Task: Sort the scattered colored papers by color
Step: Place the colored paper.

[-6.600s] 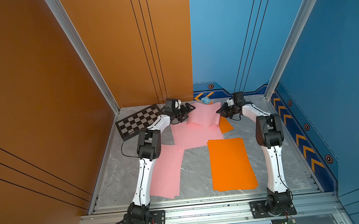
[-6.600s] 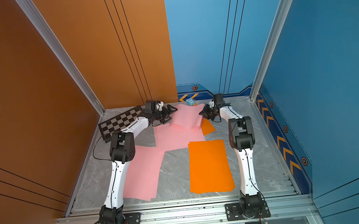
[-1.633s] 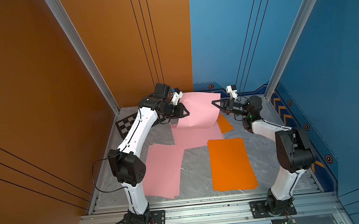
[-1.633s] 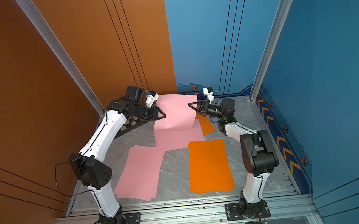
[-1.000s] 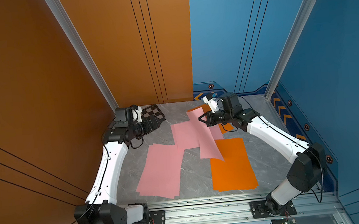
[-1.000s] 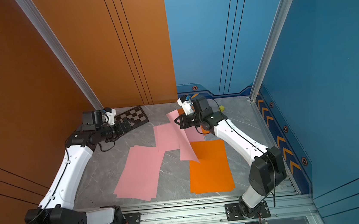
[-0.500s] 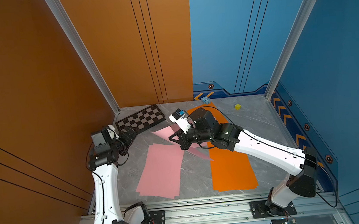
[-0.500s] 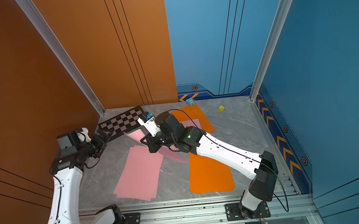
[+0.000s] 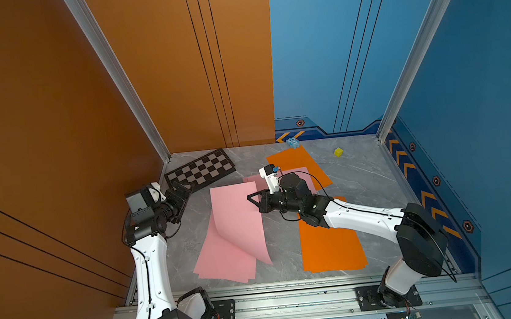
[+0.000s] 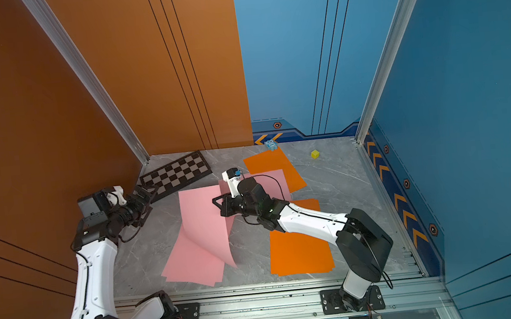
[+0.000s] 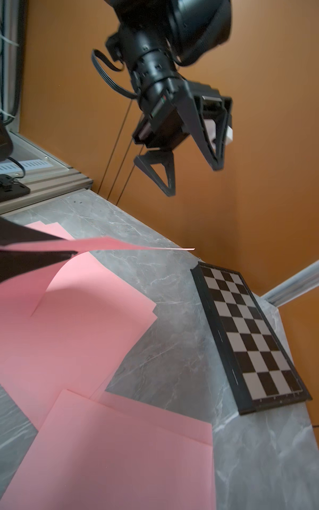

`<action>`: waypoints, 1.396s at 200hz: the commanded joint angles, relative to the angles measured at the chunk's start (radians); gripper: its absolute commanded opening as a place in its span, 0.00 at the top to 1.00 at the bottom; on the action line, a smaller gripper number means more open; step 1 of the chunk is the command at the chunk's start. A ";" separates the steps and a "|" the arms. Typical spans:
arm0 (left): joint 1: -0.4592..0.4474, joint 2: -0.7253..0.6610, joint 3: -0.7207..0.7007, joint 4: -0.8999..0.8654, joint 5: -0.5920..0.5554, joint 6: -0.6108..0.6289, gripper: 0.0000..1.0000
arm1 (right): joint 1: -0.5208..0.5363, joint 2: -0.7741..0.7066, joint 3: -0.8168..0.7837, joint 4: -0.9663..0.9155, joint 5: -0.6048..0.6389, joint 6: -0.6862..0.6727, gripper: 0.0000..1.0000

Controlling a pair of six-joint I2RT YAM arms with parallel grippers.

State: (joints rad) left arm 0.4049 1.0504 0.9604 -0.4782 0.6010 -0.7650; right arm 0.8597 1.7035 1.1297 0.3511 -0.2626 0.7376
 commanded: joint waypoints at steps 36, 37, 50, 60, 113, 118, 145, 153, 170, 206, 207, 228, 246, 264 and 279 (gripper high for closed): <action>-0.007 0.008 -0.028 0.019 0.037 -0.006 0.02 | -0.030 0.195 0.041 -0.075 0.079 0.078 1.00; -0.008 0.008 -0.028 0.019 0.037 -0.005 0.02 | -0.030 0.197 0.044 -0.081 0.080 0.078 1.00; -0.009 0.011 -0.028 0.019 0.040 -0.005 0.02 | -0.030 0.228 0.074 -0.133 0.076 0.062 1.00; -0.011 0.015 -0.025 0.020 0.042 -0.005 0.02 | -0.026 0.240 0.089 -0.171 0.087 0.054 1.00; -0.017 0.022 -0.028 0.020 0.048 0.001 0.02 | -0.019 0.208 0.164 -0.466 0.305 -0.083 1.00; -0.018 0.021 -0.028 0.019 0.048 0.003 0.02 | -0.019 0.200 0.167 -0.479 0.315 -0.097 1.00; -0.019 0.029 -0.028 0.019 0.053 0.004 0.02 | -0.017 0.202 0.219 -0.564 0.357 -0.156 1.00; -0.021 0.029 -0.027 0.019 0.054 0.004 0.02 | -0.017 0.209 0.228 -0.570 0.354 -0.161 1.00; -0.022 0.031 -0.027 0.019 0.054 0.004 0.02 | -0.017 0.229 0.258 -0.612 0.372 -0.170 1.00; -0.023 0.030 -0.030 0.019 0.063 0.007 0.02 | -0.004 0.258 0.320 -0.718 0.448 -0.213 1.00; -0.023 0.030 -0.030 0.019 0.063 0.007 0.02 | -0.003 0.259 0.324 -0.723 0.454 -0.215 1.00; -0.025 0.032 -0.028 0.019 0.063 0.006 0.02 | 0.007 0.290 0.393 -0.829 0.560 -0.263 1.00; -0.028 0.036 -0.027 0.020 0.064 0.007 0.02 | 0.003 0.289 0.403 -0.849 0.595 -0.270 1.00; -0.028 0.033 -0.026 0.019 0.065 0.006 0.02 | -0.001 0.298 0.423 -0.882 0.630 -0.274 1.00; -0.029 0.037 -0.026 0.019 0.064 0.007 0.02 | -0.011 0.306 0.427 -0.882 0.600 -0.270 1.00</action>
State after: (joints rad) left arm 0.3847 1.0813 0.9401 -0.4732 0.6415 -0.7685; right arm 0.8627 1.9778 1.5227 -0.4473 0.2855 0.4915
